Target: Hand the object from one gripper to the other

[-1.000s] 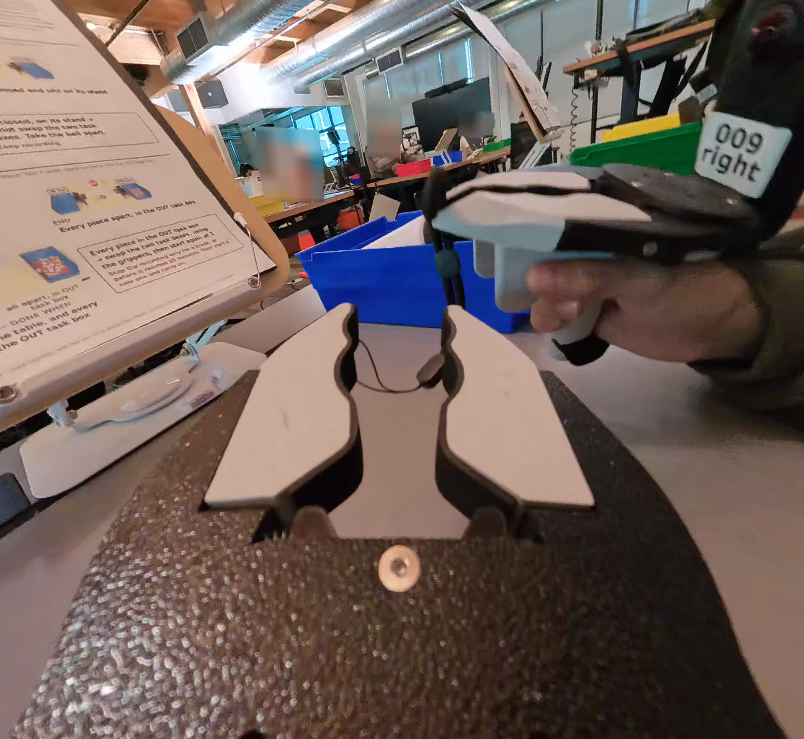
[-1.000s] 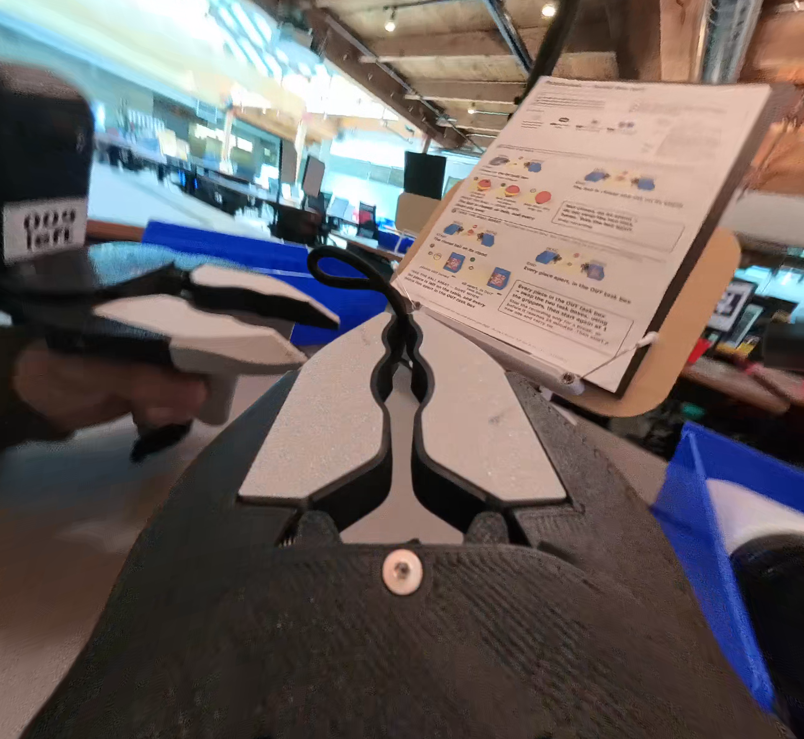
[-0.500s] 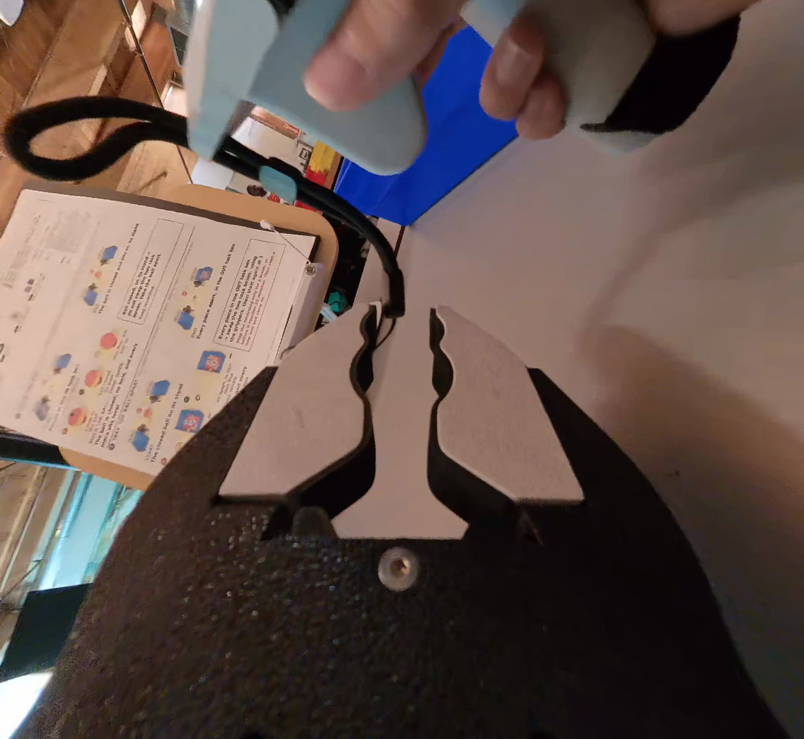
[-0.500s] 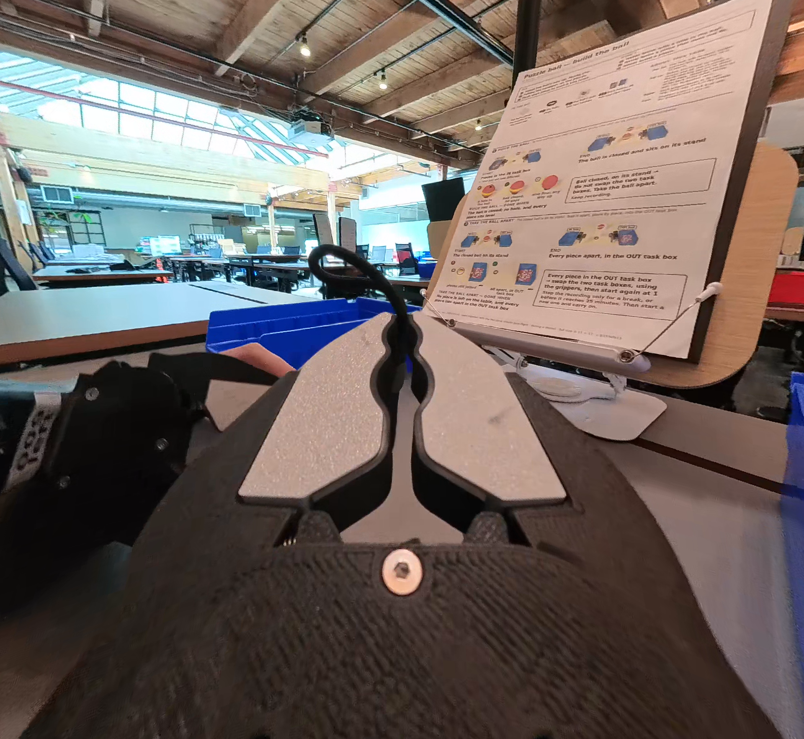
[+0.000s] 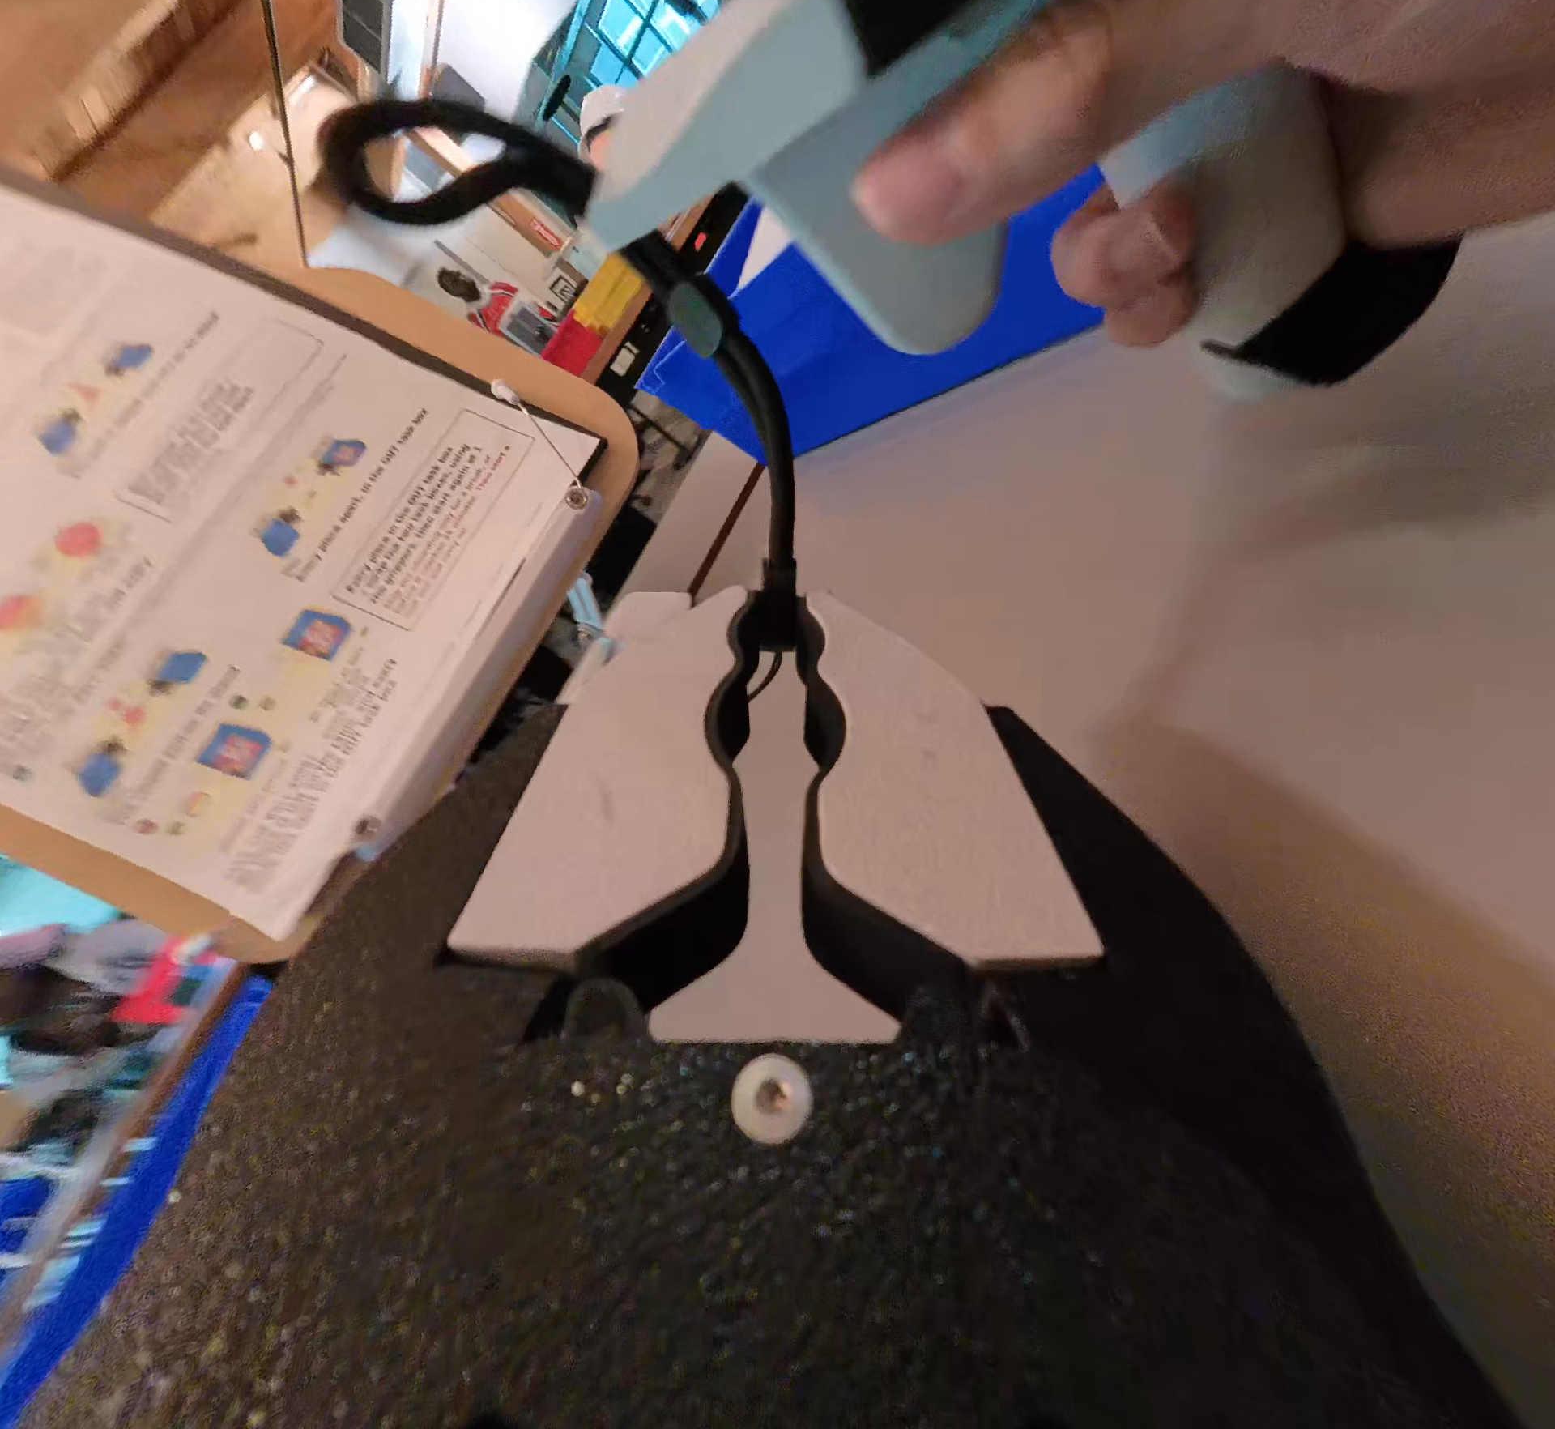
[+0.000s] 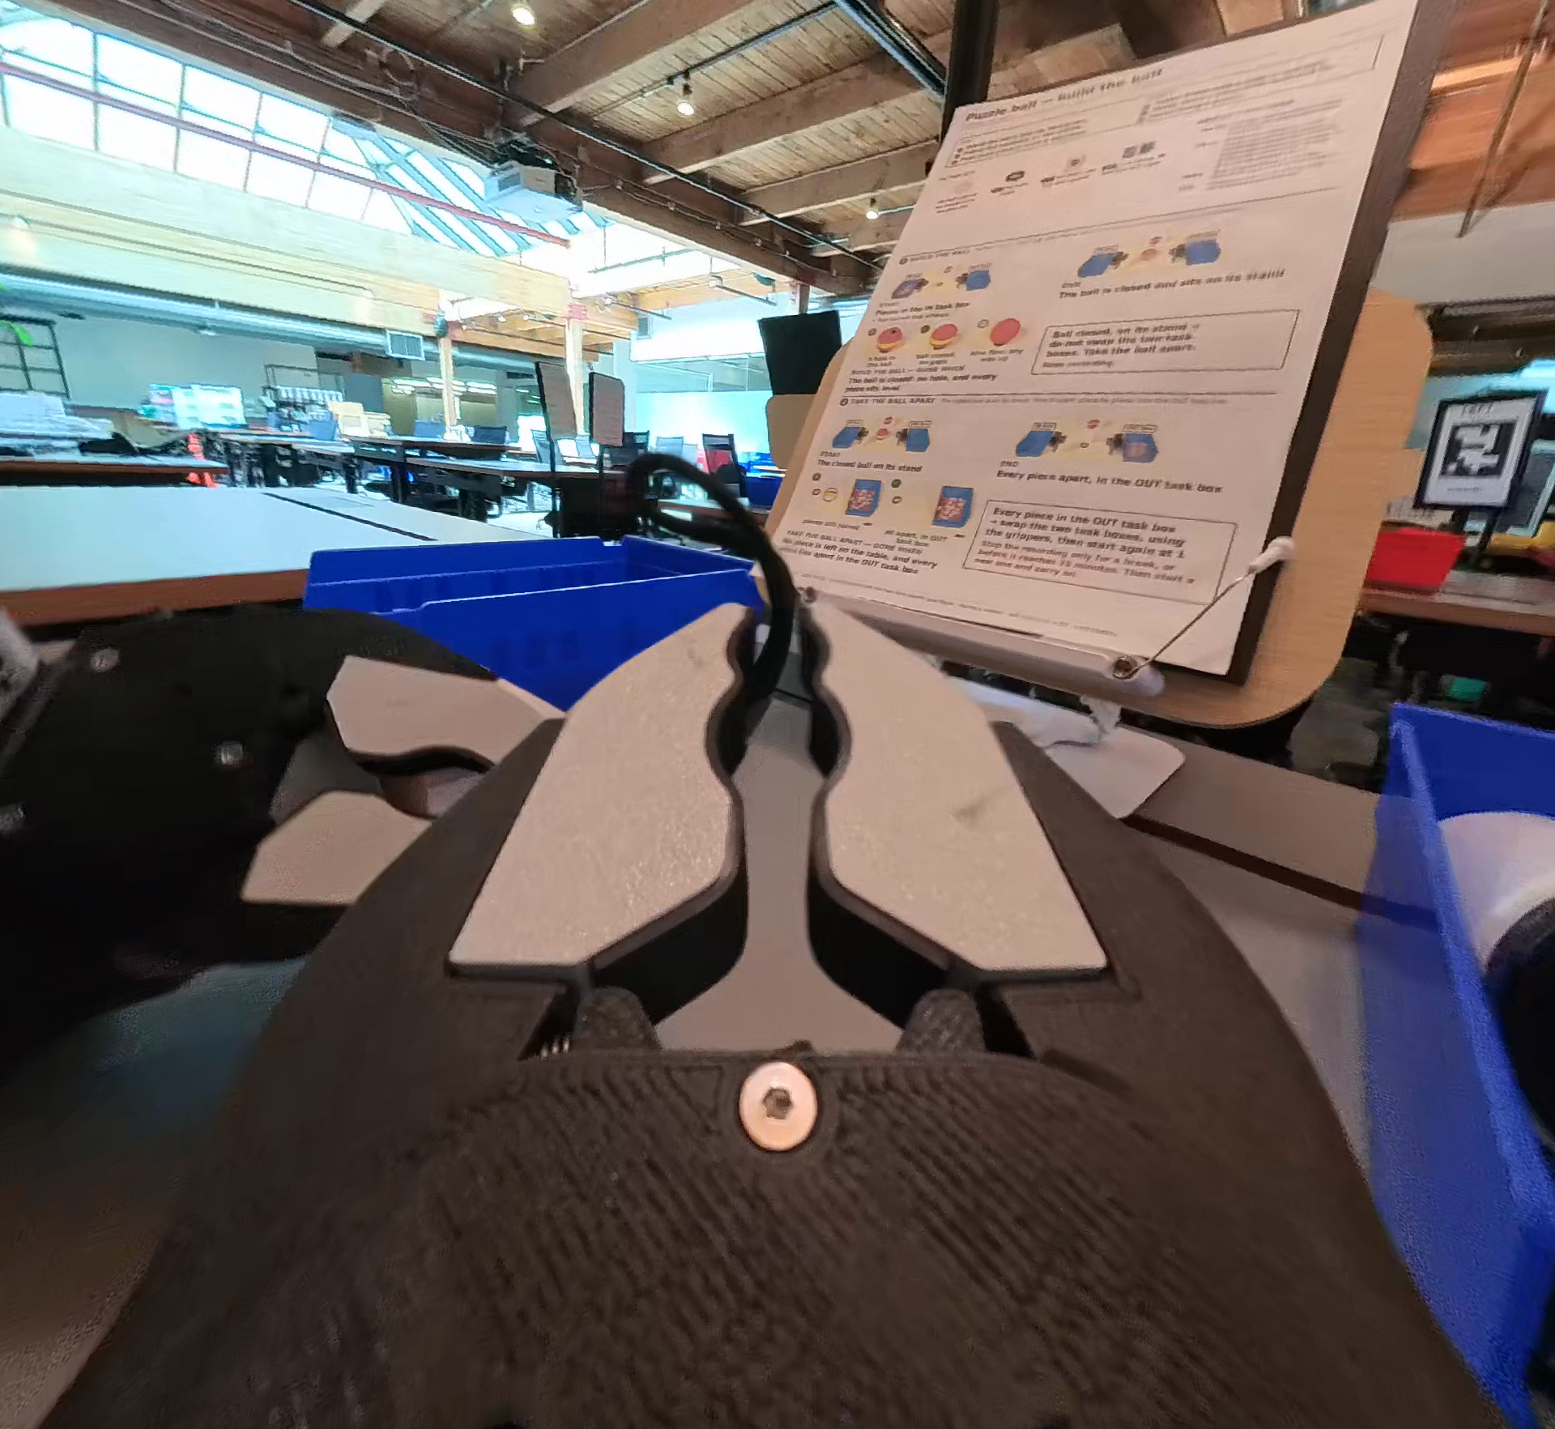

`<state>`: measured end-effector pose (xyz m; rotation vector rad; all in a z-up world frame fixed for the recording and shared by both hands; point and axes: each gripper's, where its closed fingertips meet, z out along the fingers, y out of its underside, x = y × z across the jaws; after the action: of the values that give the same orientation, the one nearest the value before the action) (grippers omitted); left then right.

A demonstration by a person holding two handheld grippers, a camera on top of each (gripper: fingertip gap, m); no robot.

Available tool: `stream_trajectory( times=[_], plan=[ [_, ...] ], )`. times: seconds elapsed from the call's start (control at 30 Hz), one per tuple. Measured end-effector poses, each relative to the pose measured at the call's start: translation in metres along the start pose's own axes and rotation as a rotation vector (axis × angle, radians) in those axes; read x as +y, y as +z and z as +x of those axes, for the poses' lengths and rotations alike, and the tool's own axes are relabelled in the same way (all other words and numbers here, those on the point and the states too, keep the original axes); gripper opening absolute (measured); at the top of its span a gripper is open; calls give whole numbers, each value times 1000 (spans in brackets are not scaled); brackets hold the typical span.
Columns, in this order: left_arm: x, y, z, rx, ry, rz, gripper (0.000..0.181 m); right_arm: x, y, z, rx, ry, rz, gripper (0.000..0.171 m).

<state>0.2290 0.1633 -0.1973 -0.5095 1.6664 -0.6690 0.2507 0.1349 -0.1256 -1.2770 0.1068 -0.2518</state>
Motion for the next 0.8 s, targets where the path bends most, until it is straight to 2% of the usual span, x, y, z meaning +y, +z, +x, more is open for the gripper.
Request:
stream_trajectory(
  times=[0.07, 0.17, 0.3, 0.4, 0.47, 0.57, 0.63, 0.8],
  plan=[
    [0, -3, -3, 48, -151, 32, 7, -1, 0, 0, -25, -74, -15, 36],
    [-7, -12, 0, 233, -388, 116, 7, 6, -2, -10, -130, -194, -110, 60],
    [-14, -31, 9, 518, -623, 208, 7, 9, -9, -25, -241, -351, -122, 62],
    [-14, -43, 13, 668, -733, 241, 7, 22, -14, -29, -266, -616, -183, 64],
    [-24, -53, 10, 761, -824, 328, 7, 38, -16, -32, -287, -757, -253, 64],
    [-38, -64, -2, 850, -971, 464, 7, 44, -14, -56, -378, -744, -231, 59],
    [-41, -66, -11, 841, -1037, 524, 7, 42, -12, -66, -387, -714, -205, 54],
    [-45, -67, -13, 847, -1054, 555, 7, 32, 0, -59, -239, -624, -170, 39]
  ],
)
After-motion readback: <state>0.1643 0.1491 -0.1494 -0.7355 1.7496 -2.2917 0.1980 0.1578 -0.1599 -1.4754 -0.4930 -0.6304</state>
